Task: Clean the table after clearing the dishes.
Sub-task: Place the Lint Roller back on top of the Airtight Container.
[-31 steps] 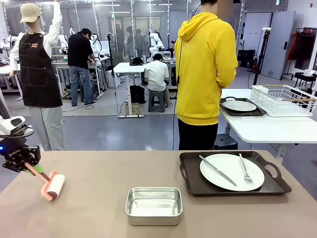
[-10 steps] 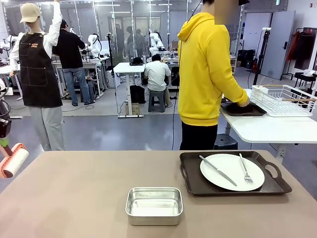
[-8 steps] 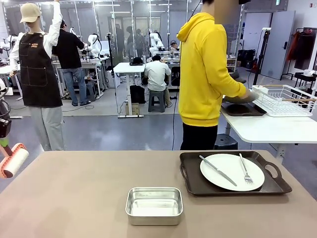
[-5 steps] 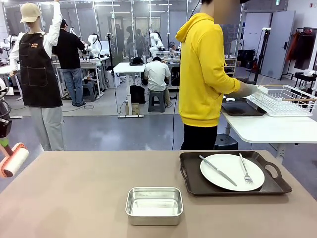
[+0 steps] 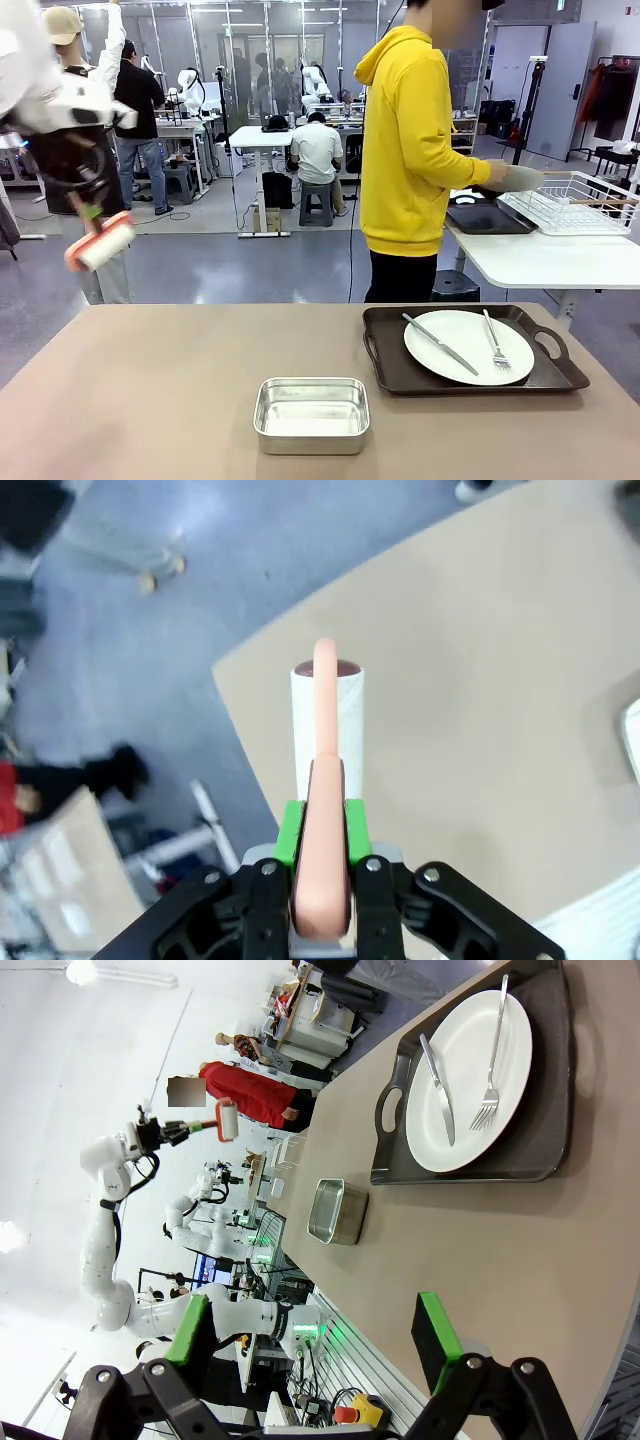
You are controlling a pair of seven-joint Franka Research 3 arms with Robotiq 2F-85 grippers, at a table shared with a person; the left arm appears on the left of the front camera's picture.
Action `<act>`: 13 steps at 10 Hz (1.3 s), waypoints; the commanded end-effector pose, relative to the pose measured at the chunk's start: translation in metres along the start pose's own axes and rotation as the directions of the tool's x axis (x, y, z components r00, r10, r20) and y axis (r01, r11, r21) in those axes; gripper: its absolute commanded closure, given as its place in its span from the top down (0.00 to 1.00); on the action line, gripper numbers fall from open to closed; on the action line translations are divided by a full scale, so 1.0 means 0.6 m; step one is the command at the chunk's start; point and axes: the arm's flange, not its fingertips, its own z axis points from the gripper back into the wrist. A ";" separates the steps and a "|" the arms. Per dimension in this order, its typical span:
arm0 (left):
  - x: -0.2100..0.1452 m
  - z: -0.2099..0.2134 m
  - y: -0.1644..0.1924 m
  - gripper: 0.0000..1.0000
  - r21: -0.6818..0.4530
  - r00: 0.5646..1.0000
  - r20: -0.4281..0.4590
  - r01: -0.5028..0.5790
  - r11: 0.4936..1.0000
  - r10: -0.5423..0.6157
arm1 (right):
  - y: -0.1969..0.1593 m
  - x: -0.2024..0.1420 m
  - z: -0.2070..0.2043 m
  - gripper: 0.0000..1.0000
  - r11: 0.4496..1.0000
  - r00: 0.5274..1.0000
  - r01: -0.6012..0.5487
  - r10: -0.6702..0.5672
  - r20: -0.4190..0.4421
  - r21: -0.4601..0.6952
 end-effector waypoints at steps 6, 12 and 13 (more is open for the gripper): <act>0.191 0.022 -0.239 0.21 -0.193 0.720 0.113 0.691 0.696 -0.684 | 0.006 -0.005 0.001 1.00 1.000 1.000 -0.004 0.004 -0.004 0.001; 0.141 -0.056 -0.456 0.21 -0.294 0.591 0.194 0.796 0.528 -0.783 | 0.006 -0.005 0.001 1.00 1.000 1.000 -0.004 0.004 -0.004 0.001; 0.140 -0.064 -0.459 0.21 -0.324 0.572 0.165 0.801 0.504 -0.803 | 0.006 -0.005 0.001 1.00 1.000 1.000 -0.004 0.004 -0.004 0.001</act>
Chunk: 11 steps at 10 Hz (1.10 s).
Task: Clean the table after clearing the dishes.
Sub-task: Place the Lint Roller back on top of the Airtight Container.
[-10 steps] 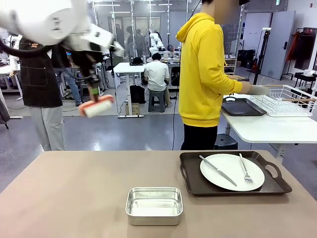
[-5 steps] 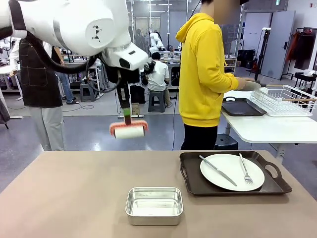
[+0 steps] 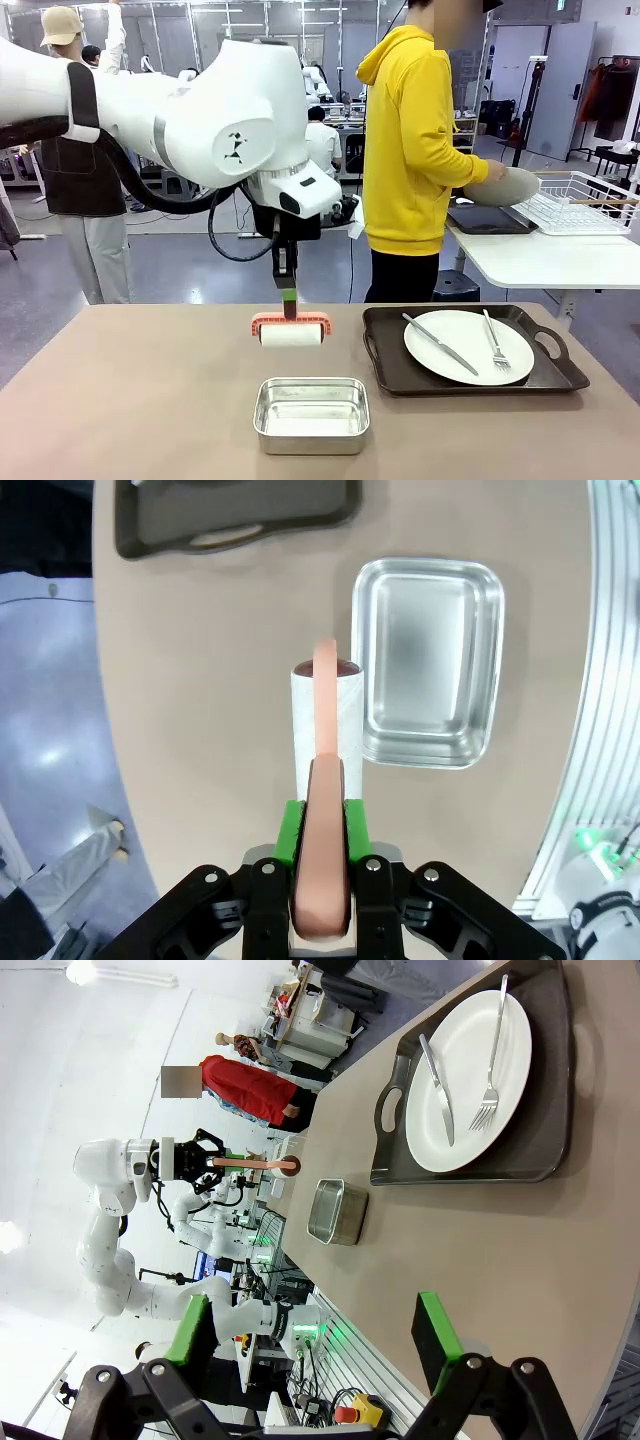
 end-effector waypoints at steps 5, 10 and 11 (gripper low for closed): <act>0.000 0.000 0.000 0.21 0.000 1.000 0.000 0.000 1.000 0.000 | 0.006 -0.005 0.001 1.00 1.000 1.000 -0.004 0.004 -0.004 0.001; 0.004 -0.022 -0.011 0.21 -0.043 0.998 0.047 0.051 0.998 -0.049 | 0.006 -0.005 0.001 1.00 1.000 1.000 -0.004 0.004 -0.004 0.001; 0.009 -0.037 -0.024 0.21 -0.079 0.997 0.036 0.068 0.995 -0.065 | 0.006 -0.005 0.001 1.00 1.000 1.000 -0.004 0.004 -0.004 0.001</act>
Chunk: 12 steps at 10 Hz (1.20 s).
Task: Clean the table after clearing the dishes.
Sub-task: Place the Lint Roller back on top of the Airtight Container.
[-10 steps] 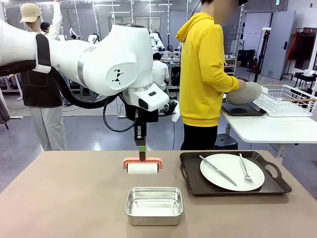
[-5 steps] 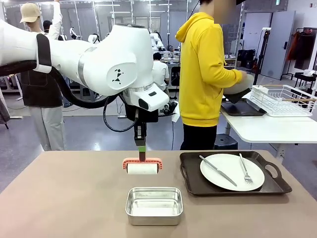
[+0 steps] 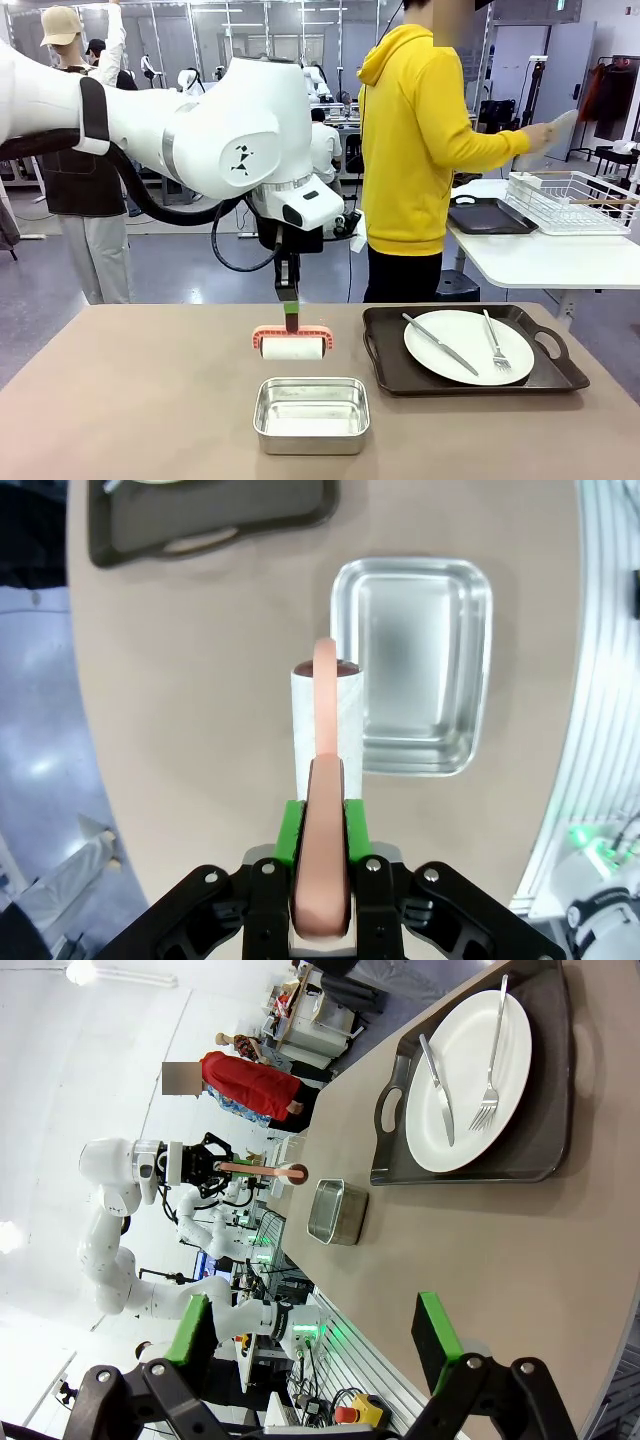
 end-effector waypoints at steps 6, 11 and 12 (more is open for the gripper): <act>0.022 -0.108 0.002 0.21 -0.167 0.996 0.073 0.057 0.984 -0.046 | 0.006 -0.005 0.001 1.00 1.000 1.000 -0.004 0.004 -0.004 0.001; 0.024 -0.166 0.072 0.21 -0.241 0.999 0.032 0.046 0.970 -0.040 | 0.006 -0.005 0.001 1.00 1.000 1.000 -0.004 0.004 -0.004 0.001; 0.022 -0.171 0.085 0.21 -0.250 0.999 0.022 0.046 0.967 -0.042 | 0.006 -0.005 0.001 1.00 1.000 1.000 -0.004 0.004 -0.004 0.001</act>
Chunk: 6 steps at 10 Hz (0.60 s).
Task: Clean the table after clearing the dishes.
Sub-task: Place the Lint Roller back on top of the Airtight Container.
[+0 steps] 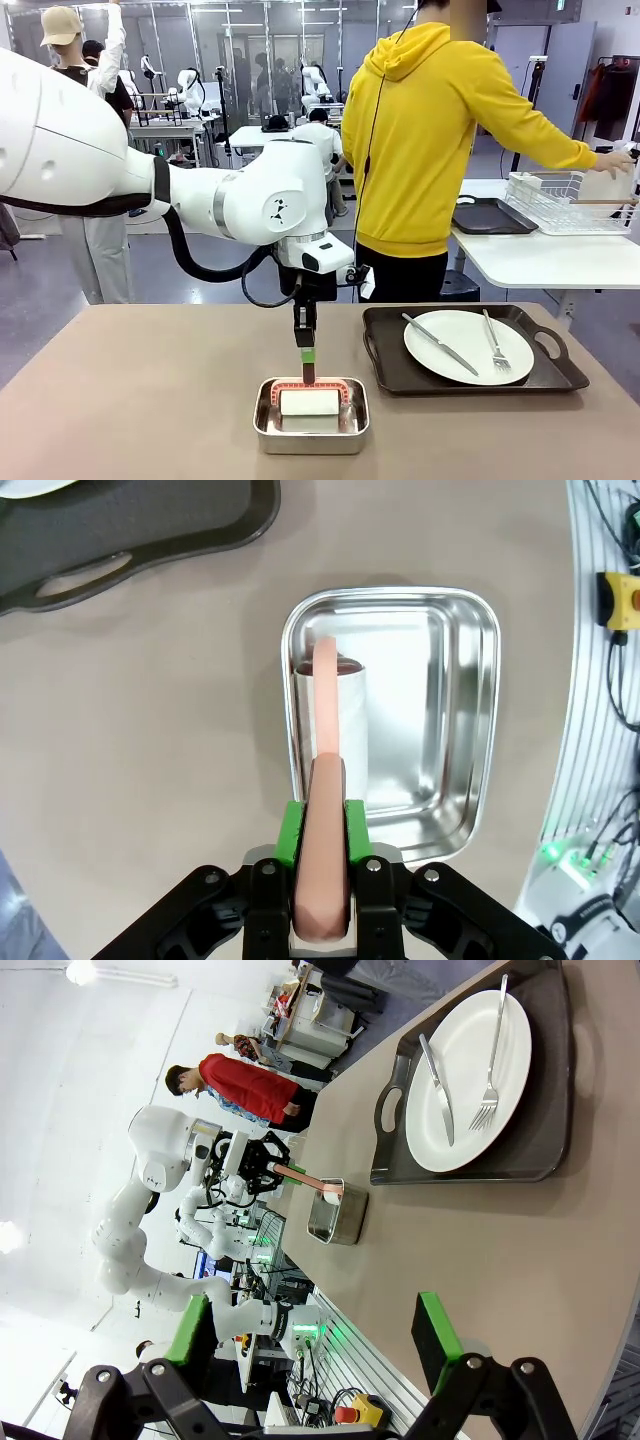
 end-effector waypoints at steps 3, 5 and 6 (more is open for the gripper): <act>-0.003 0.009 0.061 0.21 -0.050 0.999 -0.045 0.029 0.998 -0.031 | 0.006 -0.005 0.001 1.00 1.000 1.000 -0.005 0.005 -0.004 0.001; -0.003 -0.002 0.082 0.21 -0.068 0.997 -0.052 0.050 0.996 -0.054 | 0.006 -0.005 0.001 1.00 1.000 1.000 -0.005 0.005 -0.004 0.001; -0.004 -0.003 0.087 0.21 -0.066 0.997 -0.047 0.053 0.996 -0.056 | 0.006 -0.005 0.001 1.00 1.000 1.000 -0.005 0.005 -0.004 0.001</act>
